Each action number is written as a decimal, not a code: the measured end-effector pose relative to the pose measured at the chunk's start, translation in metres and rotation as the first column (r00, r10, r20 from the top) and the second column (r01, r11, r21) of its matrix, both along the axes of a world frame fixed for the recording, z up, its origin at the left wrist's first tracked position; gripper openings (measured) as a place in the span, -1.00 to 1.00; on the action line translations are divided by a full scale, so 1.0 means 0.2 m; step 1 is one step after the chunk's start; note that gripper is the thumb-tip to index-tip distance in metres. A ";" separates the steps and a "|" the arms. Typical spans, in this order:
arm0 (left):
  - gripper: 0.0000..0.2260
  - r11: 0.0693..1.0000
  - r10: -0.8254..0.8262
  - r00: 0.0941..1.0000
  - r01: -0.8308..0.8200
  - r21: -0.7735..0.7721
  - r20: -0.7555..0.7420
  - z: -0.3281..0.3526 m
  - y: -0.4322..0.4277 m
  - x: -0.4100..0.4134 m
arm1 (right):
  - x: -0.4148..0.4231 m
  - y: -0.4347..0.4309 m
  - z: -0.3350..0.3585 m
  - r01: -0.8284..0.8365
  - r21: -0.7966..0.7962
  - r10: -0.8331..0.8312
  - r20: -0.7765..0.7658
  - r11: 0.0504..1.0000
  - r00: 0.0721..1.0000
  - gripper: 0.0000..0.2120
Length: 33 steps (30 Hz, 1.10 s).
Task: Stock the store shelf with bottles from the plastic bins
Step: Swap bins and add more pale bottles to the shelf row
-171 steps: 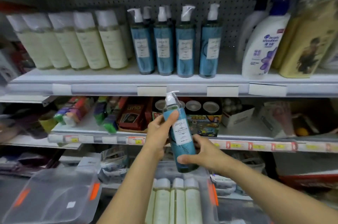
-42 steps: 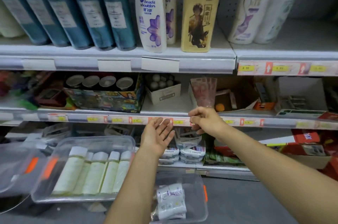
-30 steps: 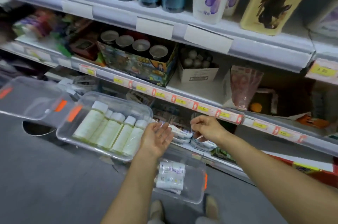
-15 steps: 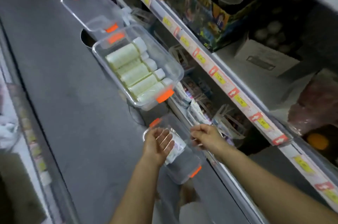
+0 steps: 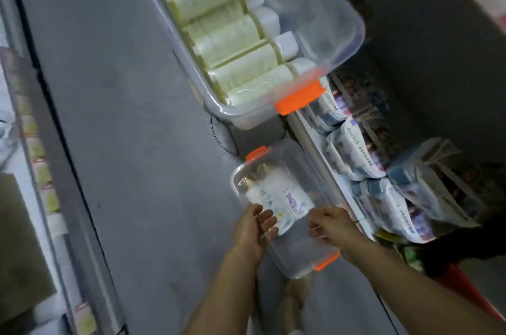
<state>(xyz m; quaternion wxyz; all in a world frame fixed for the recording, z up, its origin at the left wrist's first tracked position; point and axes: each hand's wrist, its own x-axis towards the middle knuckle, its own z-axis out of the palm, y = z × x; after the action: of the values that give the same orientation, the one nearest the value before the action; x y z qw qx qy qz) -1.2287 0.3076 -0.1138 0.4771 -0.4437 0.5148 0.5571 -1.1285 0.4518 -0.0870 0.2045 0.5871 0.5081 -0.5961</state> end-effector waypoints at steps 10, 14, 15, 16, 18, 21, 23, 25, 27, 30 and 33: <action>-0.69 0.985 -0.142 0.989 0.145 -0.089 0.043 -0.67 0.04 0.06 | 0.05 0.06 -0.80 -0.049 0.082 0.044 0.062 0.995 0.997 -0.93; -0.73 0.984 -0.157 0.988 0.157 -0.089 0.004 -0.79 0.09 0.04 | 0.02 0.10 -1.04 -0.267 0.222 0.250 0.102 0.938 0.963 -0.61; -0.77 0.985 -0.154 0.988 0.153 -0.078 -0.004 -0.81 0.11 0.04 | 0.00 0.11 -1.08 -0.309 0.256 0.290 0.111 0.916 0.951 -0.56; -0.78 0.985 -0.159 0.987 0.158 -0.067 -0.007 -0.83 0.12 0.04 | -0.01 0.12 -1.12 -0.341 0.279 0.322 0.114 0.898 0.940 -0.52; -0.76 0.981 -0.184 0.983 0.184 -0.056 -0.006 -0.89 0.14 0.04 | -0.05 0.14 -1.18 -0.389 0.281 0.371 0.116 0.877 0.921 -0.45; -0.68 0.982 -0.176 0.984 0.177 -0.065 0.010 -0.99 0.15 0.06 | -0.10 0.16 -1.26 -0.418 0.214 0.404 0.109 0.883 0.908 -0.37; -0.62 0.984 -0.167 0.986 0.167 -0.066 0.016 -1.03 0.15 0.08 | -0.11 0.16 -1.31 -0.440 0.174 0.427 0.108 0.881 0.898 -0.35; -0.60 0.987 -0.148 0.989 0.149 -0.058 0.021 -1.07 0.14 0.09 | -0.12 0.17 -1.34 -0.461 0.141 0.450 0.105 0.876 0.887 -0.34; -0.58 0.990 -0.126 0.991 0.128 -0.053 0.044 -1.09 0.15 0.10 | -0.11 0.18 -1.37 -0.462 0.110 0.453 0.094 0.880 0.886 -0.32; -0.50 0.988 -0.141 0.989 0.144 -0.057 0.051 -1.14 0.16 0.12 | -0.09 0.19 -1.38 -0.460 0.122 0.453 0.082 0.879 0.888 -0.26; -0.49 0.978 -0.184 0.982 0.186 -0.089 0.034 -1.18 0.14 0.12 | -0.07 0.20 -1.35 -0.481 0.123 0.472 0.096 0.868 0.877 -0.18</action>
<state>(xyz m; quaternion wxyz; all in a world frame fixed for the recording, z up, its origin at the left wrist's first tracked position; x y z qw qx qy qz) -1.2040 0.3366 -0.3495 0.5126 -0.4225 0.5729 0.4802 -1.1427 0.4928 -0.3567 0.3182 0.4752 0.6718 -0.4708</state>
